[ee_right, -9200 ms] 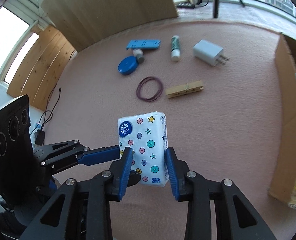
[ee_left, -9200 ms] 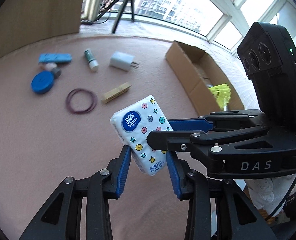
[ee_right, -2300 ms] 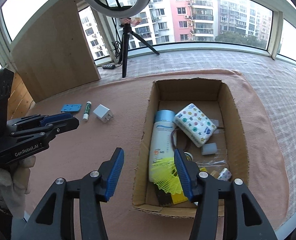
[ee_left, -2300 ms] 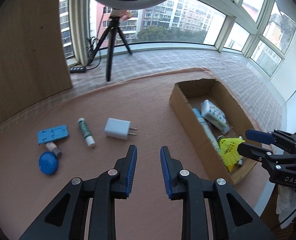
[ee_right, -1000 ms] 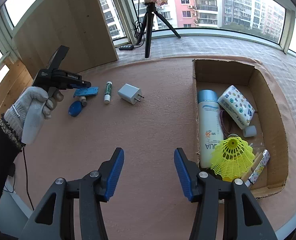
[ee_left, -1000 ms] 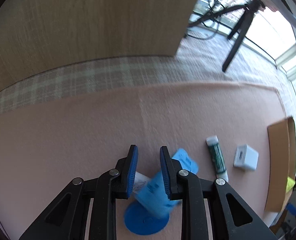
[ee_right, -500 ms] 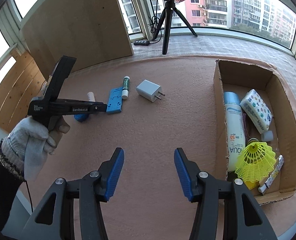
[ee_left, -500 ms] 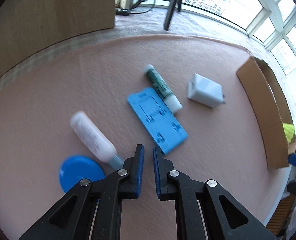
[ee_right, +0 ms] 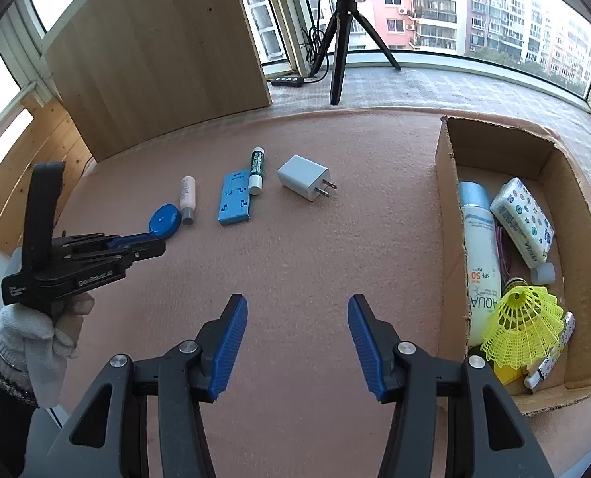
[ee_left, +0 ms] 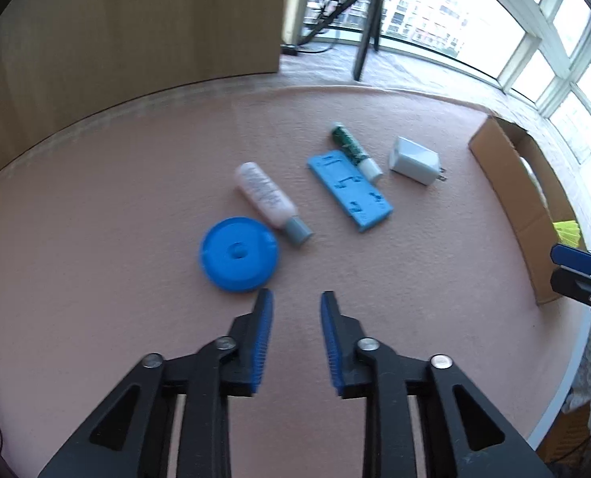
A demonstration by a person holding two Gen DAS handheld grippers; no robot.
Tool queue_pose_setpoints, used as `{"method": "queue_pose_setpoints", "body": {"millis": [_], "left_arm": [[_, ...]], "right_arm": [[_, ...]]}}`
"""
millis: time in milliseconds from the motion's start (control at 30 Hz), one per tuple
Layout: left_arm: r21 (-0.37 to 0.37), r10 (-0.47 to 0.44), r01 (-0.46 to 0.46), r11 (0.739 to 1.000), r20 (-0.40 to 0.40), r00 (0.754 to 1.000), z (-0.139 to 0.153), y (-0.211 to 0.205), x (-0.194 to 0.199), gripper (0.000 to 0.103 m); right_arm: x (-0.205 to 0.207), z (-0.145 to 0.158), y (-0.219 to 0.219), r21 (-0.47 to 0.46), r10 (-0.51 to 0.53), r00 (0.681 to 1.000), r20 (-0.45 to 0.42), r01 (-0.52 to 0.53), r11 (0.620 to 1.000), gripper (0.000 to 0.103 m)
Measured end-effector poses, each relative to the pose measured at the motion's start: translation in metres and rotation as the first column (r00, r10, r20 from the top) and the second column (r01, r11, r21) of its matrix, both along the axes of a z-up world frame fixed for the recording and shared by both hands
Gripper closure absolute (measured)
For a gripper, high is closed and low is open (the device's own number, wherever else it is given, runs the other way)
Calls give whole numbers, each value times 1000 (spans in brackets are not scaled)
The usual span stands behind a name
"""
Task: Organize objects
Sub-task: 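Move the left gripper to the blue round tape measure and grasp it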
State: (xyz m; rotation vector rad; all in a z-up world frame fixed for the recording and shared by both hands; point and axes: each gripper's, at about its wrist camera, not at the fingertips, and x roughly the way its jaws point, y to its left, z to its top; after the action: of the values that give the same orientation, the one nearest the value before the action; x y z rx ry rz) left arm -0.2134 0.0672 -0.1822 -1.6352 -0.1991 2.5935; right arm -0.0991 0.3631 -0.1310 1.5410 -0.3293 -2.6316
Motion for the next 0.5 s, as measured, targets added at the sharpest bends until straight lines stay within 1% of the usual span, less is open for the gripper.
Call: {"method": "queue_pose_setpoints", "body": {"millis": [167, 233, 300, 367, 467, 500], "left_arm": [[-12, 41, -41, 999, 9, 999, -9, -15, -16, 70], [2, 53, -54, 999, 10, 999, -9, -26, -16, 69], [4, 57, -57, 998, 10, 998, -9, -30, -19, 63], [-7, 49, -49, 999, 0, 999, -4, -32, -21, 59], [-37, 29, -30, 999, -9, 1000, -3, -27, -26, 45], [-40, 22, -23, 999, -8, 1000, -5, -26, -28, 45]], "right_arm": [[-18, -9, -2, -21, 11, 1000, 15, -11, 1000, 54], [-25, -12, -3, -25, 14, 1000, 17, -14, 1000, 54], [-33, -14, -6, -34, 19, 1000, 21, -18, 999, 54], [-39, -15, -10, -34, 25, 999, 21, -24, 999, 54], [-50, -18, -17, -37, 39, 999, 25, -38, 999, 54], [-54, -18, -19, -44, 43, 999, 28, -42, 998, 54]]}}
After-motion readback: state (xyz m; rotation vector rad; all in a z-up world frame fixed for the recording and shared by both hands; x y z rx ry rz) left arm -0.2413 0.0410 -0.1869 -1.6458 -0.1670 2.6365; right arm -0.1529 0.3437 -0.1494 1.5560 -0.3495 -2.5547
